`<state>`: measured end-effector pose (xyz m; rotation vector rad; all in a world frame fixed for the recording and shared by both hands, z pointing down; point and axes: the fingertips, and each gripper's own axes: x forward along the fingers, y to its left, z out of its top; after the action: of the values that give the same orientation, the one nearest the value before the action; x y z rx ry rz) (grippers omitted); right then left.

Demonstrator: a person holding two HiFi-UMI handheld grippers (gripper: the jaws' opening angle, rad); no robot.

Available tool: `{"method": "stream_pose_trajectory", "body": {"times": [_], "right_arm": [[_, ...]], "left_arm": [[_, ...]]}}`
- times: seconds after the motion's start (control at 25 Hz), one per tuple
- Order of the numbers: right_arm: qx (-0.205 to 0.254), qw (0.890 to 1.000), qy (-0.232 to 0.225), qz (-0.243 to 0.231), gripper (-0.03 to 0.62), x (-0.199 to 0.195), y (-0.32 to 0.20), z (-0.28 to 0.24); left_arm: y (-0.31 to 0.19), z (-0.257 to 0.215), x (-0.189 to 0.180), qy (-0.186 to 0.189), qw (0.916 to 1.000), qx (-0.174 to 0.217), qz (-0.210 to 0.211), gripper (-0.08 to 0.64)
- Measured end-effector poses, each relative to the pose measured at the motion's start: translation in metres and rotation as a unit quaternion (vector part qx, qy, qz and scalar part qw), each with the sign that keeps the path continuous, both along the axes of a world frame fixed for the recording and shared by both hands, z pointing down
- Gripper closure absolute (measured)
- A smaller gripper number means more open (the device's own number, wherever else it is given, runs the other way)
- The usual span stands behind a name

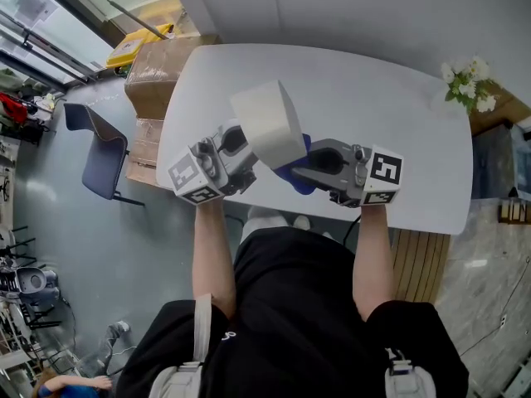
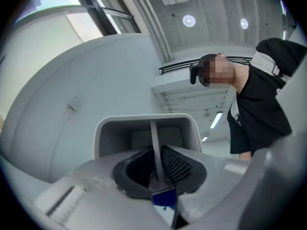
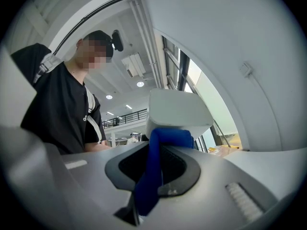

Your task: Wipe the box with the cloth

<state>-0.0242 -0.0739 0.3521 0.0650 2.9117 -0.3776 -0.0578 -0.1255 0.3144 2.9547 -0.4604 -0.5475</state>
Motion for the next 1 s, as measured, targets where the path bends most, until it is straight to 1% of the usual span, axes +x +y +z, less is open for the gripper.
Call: {"method": "stream_pose_trajectory", "body": {"times": [0.2,0.4,0.52,0.76,0.88,1.0], "right_arm": [[0.000,1.000,-0.005,-0.012,0.538,-0.002,0.003,0.000],[0.002,1.000,-0.003,-0.019,0.538,-0.004,0.006,-0.001],[0.002,1.000,-0.015,-0.019,0.538,-0.003,0.006,-0.003],[0.003,0.999,-0.038,-0.014,0.538,-0.001,0.005,-0.012],[0.004,0.999,-0.051,-0.008,0.537,-0.001,0.004,-0.018],[0.007,0.998,-0.064,-0.002,0.538,0.001,0.003,-0.026]], "left_arm": [[-0.014,0.009,-0.008,-0.001,0.9990,-0.019,-0.041,0.502],[-0.022,0.023,-0.015,-0.044,0.9958,-0.030,-0.074,0.500],[-0.025,0.033,-0.019,-0.059,0.9940,-0.035,-0.085,0.503],[-0.020,0.052,-0.017,-0.097,0.9913,-0.042,-0.078,0.512],[-0.017,0.057,-0.020,-0.100,0.9914,-0.046,-0.071,0.514],[-0.011,0.059,-0.024,-0.092,0.9927,-0.052,-0.059,0.514]]}}
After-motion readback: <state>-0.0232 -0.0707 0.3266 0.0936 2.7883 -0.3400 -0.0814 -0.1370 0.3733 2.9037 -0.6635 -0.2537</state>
